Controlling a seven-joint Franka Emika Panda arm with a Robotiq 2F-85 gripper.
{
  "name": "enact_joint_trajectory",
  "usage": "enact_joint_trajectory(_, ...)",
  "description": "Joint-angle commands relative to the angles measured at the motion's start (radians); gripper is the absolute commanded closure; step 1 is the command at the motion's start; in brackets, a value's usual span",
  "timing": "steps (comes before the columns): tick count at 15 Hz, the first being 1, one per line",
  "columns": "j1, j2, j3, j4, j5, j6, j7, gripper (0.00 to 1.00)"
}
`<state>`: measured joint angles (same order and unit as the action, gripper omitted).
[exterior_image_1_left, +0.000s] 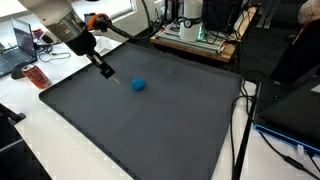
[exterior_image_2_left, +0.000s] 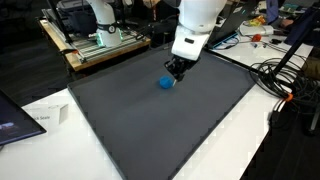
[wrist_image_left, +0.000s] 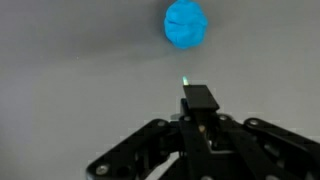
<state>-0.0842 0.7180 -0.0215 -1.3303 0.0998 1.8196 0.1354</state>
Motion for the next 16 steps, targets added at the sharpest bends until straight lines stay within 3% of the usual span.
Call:
enact_joint_trajectory(1,-0.08,-0.088,0.032,-0.155,0.131,0.081,-0.116,0.97)
enact_joint_trajectory(9,-0.217,-0.136,0.073,-0.316,0.4,0.202,-0.404,0.97)
enact_joint_trajectory(16,-0.29,-0.148,0.097,-0.43,0.623,0.269,-0.64,0.97)
